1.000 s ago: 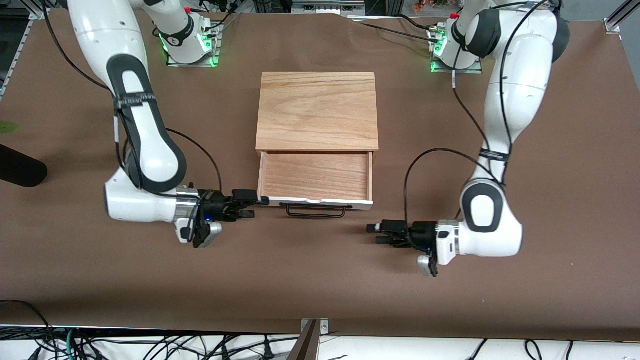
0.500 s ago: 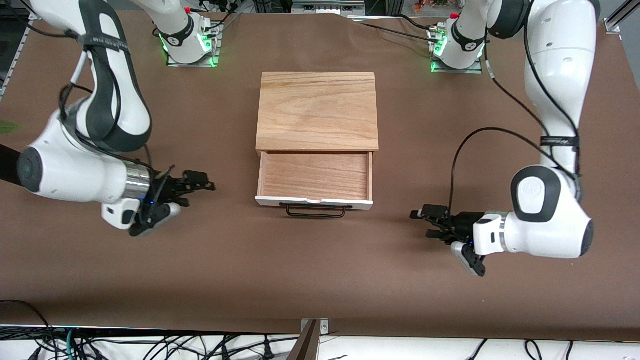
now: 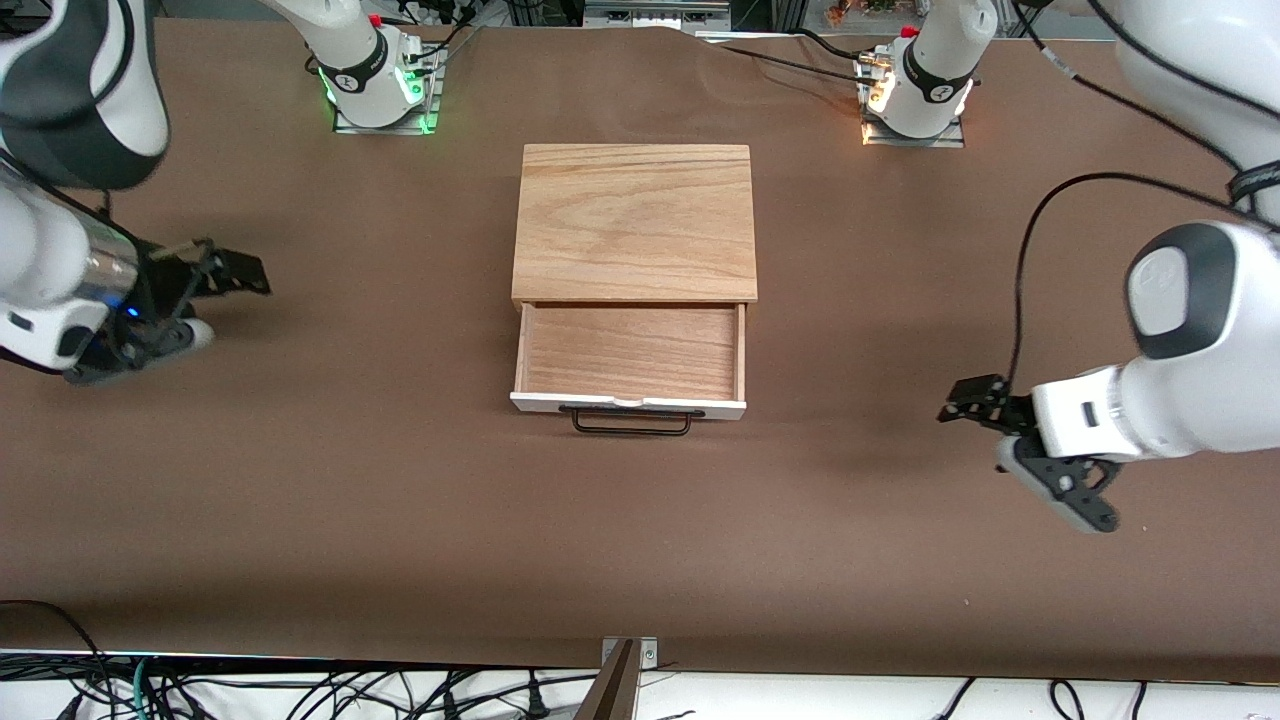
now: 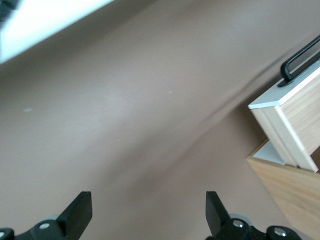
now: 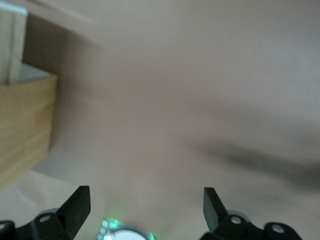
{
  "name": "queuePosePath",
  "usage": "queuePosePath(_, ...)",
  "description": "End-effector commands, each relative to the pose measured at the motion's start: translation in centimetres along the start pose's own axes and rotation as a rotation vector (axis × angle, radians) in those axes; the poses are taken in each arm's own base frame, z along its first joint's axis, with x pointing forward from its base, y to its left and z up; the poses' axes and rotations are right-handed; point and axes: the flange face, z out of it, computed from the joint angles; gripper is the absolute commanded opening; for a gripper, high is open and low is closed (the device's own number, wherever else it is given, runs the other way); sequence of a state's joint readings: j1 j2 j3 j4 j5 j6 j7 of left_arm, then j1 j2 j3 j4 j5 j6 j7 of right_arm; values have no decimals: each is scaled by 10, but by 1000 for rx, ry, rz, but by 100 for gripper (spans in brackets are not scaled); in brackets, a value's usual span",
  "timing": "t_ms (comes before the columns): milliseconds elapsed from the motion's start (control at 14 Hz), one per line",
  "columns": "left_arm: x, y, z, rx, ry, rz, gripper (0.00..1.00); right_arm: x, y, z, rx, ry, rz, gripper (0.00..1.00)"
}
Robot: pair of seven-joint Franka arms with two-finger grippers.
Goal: Pull top drawer with both arms simultaneously
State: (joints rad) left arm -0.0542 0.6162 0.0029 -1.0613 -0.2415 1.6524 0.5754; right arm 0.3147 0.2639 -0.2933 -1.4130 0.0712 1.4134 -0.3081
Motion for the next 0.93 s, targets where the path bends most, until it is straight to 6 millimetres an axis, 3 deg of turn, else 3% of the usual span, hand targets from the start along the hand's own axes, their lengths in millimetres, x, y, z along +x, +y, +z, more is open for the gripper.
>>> queuePosePath(0, -41, -17, -49, 79, 1, -46, 100, -29, -8, 6, -18, -13, 108, 100)
queuePosePath(143, -59, -20, -88, 170, 1, -51, 100, -43, -6, 14, -27, 39, 127, 100)
queuePosePath(357, -85, -12, -116, 219, -67, -91, 100, -59, -1, 12, -41, 120, 202, 100)
queuePosePath(500, -104, 3, -135, 206, -90, -246, 100, -67, 0, 1, -24, 145, 317, 100)
queuePosePath(643, -118, 23, -142, 191, -117, -432, 100, -75, 3, -13, -28, 177, 327, 100)
queuePosePath(857, -134, 45, -128, 173, -158, -539, 100, -78, 2, -18, -30, 188, 325, 100)
